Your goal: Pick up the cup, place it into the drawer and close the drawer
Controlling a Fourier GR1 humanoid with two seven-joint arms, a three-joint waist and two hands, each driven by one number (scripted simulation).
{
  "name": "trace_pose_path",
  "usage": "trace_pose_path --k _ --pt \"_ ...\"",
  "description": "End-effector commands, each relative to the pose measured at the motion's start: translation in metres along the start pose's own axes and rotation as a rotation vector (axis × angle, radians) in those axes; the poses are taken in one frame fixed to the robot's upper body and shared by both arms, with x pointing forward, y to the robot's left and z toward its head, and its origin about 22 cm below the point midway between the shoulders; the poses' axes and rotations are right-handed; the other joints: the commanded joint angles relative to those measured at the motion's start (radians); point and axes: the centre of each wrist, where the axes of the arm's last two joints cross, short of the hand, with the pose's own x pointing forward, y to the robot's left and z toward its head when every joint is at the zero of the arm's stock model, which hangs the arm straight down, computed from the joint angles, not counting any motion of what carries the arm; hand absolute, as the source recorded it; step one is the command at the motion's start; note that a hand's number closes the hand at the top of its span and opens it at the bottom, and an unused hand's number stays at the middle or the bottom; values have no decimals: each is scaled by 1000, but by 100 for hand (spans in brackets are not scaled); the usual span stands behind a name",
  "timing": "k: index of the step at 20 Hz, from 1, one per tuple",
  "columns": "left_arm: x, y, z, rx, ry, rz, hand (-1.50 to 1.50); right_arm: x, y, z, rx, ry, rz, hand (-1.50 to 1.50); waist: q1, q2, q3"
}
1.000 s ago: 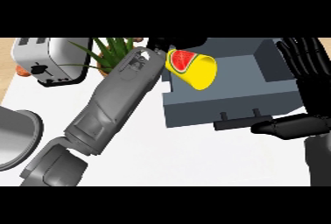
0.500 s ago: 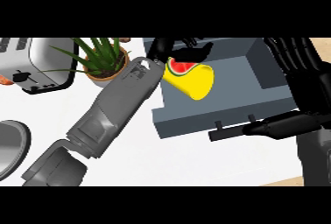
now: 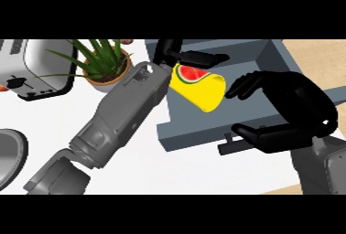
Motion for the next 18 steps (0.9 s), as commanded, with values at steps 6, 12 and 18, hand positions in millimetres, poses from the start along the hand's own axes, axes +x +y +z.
trace_pose_path --k 6,12,18 --pt "-2 3 1 128 -88 93 -150 -1 3 13 370 310 191 150 59 -22 -1" --pt "-5 6 1 152 -71 132 -150 -8 13 26 305 433 496 -150 140 -35 1" --pt "-18 10 11 178 -120 171 -150 -80 26 29 269 581 572 -150 191 -34 1"
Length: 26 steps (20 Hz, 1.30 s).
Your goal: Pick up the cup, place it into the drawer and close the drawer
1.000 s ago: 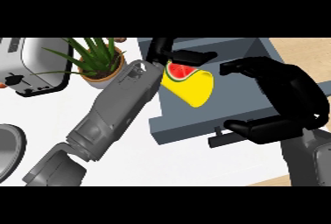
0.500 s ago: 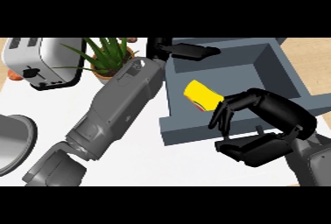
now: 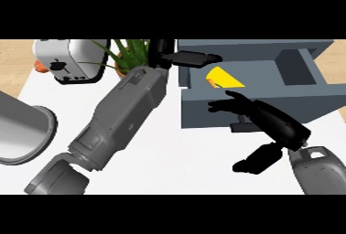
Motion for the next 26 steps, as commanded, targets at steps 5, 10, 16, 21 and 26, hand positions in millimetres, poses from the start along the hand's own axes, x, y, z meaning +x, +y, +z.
trace_pose_path --k 5,10,16,21,26 --pt "-9 19 9 2 -2 63 -150 -79 50 -16 140 199 100 -150 87 4 4" --pt "-17 43 19 -3 -13 87 -150 -93 33 -40 77 270 113 150 138 16 3" --pt "-23 62 30 1 14 107 -150 -114 -2 -43 -106 205 73 150 178 19 6" --pt "-14 76 28 -28 -8 116 -150 -121 -39 -46 -259 195 61 150 206 23 7" --pt "-11 94 30 -52 5 103 -150 -117 -83 -32 -365 201 76 150 232 31 6"
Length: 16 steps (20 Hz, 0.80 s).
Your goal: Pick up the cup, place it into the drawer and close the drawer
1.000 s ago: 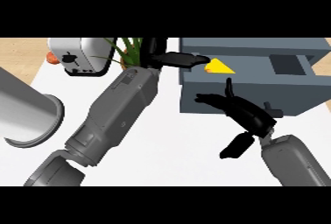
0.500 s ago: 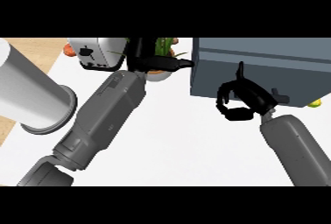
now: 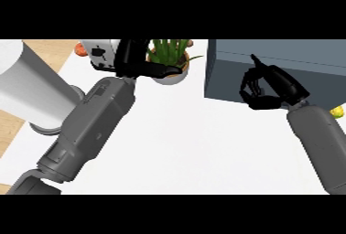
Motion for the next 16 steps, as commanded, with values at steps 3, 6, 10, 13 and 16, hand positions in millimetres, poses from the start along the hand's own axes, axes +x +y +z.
trace_pose_path --k 3,6,10,13,16 --pt "-3 9 8 -23 17 -10 -150 -19 -45 -7 -129 191 -40 150 56 67 20" --pt "-1 14 10 -52 22 2 -150 -16 -69 -12 -202 204 -43 150 91 77 20" --pt "0 15 12 -71 20 12 -150 -9 -101 -20 -250 214 -39 150 103 80 20" --pt "0 11 13 -84 18 35 -150 -9 -116 -21 -271 225 -51 150 106 92 22" --pt "7 17 11 -87 -7 41 -150 -3 -130 -27 -284 248 -44 150 124 95 21"
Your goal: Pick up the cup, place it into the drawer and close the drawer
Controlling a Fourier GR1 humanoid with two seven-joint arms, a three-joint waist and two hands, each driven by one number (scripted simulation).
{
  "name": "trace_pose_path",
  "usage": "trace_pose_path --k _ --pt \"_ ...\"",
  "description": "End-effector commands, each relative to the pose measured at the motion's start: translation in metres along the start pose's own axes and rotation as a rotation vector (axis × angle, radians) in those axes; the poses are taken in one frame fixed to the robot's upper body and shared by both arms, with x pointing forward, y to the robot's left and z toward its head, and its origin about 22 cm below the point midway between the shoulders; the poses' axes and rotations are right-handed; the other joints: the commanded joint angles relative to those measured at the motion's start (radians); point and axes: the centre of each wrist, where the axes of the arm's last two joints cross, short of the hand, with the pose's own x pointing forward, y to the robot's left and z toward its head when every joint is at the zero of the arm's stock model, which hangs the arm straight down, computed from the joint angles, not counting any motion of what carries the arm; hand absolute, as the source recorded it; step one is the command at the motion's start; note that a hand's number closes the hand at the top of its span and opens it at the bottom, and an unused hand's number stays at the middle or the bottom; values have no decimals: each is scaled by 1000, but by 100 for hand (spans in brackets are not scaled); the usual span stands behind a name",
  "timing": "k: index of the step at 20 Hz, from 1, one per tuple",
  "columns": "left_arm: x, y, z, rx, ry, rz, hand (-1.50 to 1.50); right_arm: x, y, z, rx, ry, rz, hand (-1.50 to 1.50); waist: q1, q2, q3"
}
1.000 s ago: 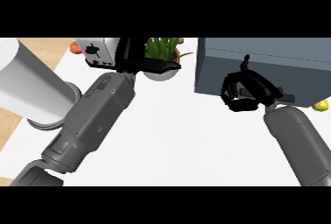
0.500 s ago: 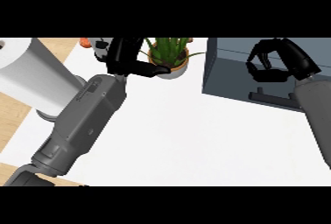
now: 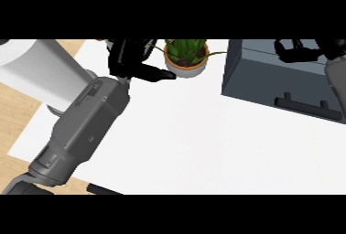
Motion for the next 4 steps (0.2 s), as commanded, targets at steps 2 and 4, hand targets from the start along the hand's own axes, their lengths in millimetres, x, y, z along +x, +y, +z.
trace_pose_path --k 2,4 --pt "-4 11 10 20 45 -4 -150 2 -16 -8 -20 45 -14 150 10 17 2" --pt "-12 16 22 9 70 4 -150 5 -18 -12 -26 51 -15 150 15 15 1"
